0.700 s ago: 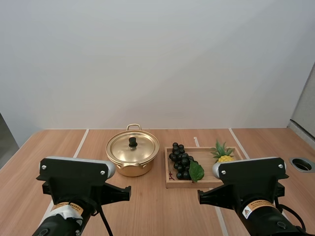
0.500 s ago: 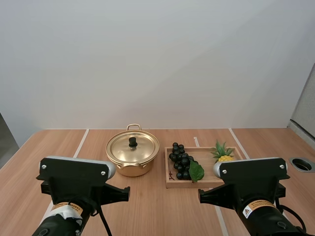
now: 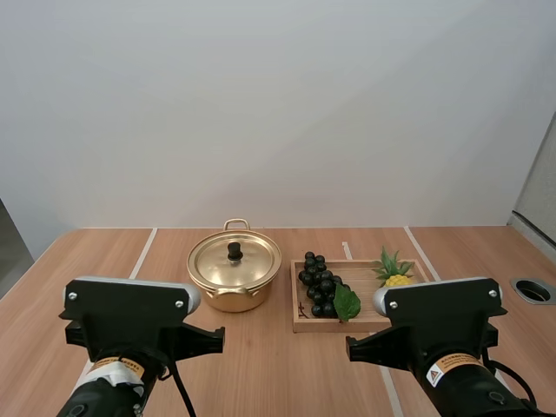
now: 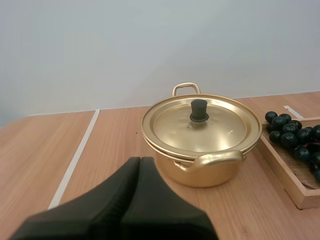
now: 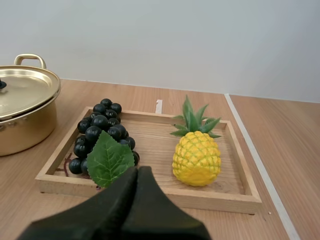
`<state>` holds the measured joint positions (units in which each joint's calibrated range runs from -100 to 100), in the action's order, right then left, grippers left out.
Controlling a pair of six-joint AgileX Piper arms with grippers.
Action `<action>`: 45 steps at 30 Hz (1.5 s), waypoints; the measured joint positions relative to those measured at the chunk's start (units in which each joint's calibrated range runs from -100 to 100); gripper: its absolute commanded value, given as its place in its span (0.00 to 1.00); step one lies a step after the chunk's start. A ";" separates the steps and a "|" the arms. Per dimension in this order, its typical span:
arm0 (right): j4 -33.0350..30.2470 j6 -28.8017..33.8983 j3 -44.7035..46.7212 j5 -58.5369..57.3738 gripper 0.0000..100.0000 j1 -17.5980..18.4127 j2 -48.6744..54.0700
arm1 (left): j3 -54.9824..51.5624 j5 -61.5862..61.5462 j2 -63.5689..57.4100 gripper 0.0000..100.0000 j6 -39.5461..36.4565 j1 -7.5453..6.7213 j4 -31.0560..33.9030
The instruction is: Open the pot, put the pineapple inside, and close it
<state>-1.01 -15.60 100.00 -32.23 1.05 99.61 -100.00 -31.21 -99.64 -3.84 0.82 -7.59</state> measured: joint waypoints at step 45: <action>11.33 -9.13 -45.88 33.25 0.21 -4.39 -8.00 | 49.19 33.93 13.75 0.00 7.16 -0.27 -3.23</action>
<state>10.32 -24.72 54.12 1.02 -3.34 91.61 -50.81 2.72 -85.89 3.33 0.55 -10.82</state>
